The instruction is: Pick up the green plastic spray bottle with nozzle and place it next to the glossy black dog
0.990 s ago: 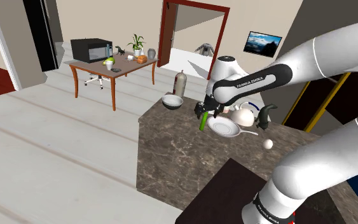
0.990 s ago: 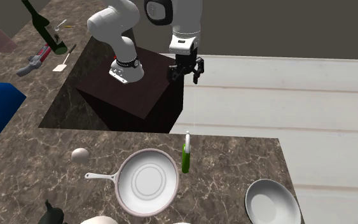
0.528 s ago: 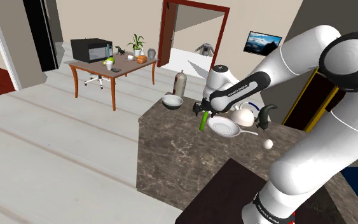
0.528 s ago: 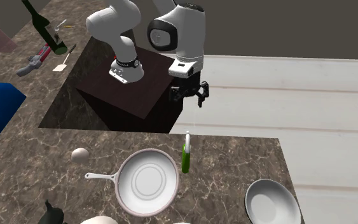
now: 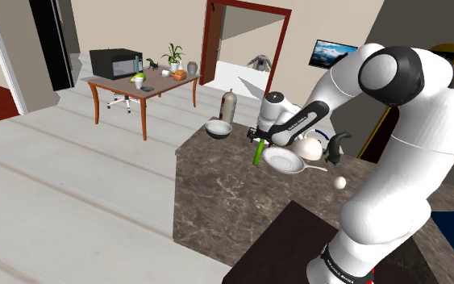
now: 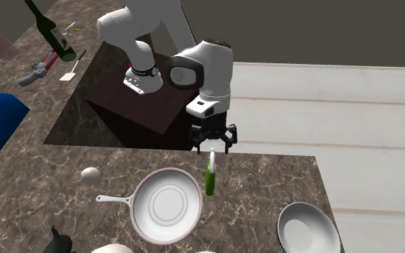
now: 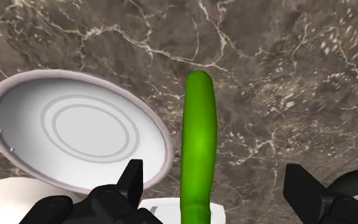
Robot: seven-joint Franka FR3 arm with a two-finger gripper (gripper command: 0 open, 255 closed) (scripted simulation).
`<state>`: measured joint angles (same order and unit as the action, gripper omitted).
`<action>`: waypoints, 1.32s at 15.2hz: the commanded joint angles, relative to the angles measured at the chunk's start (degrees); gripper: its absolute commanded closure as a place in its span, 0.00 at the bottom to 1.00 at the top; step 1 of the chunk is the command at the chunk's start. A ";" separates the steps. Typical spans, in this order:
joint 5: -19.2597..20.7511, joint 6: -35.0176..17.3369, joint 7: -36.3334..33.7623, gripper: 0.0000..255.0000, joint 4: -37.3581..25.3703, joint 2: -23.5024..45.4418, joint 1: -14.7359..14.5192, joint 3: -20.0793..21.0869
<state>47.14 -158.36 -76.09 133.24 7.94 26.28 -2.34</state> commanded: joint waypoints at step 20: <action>7.88 -4.24 -8.91 1.00 -6.04 9.20 -0.06 -3.66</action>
<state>55.02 -162.59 -85.00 127.19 17.13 26.23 -6.01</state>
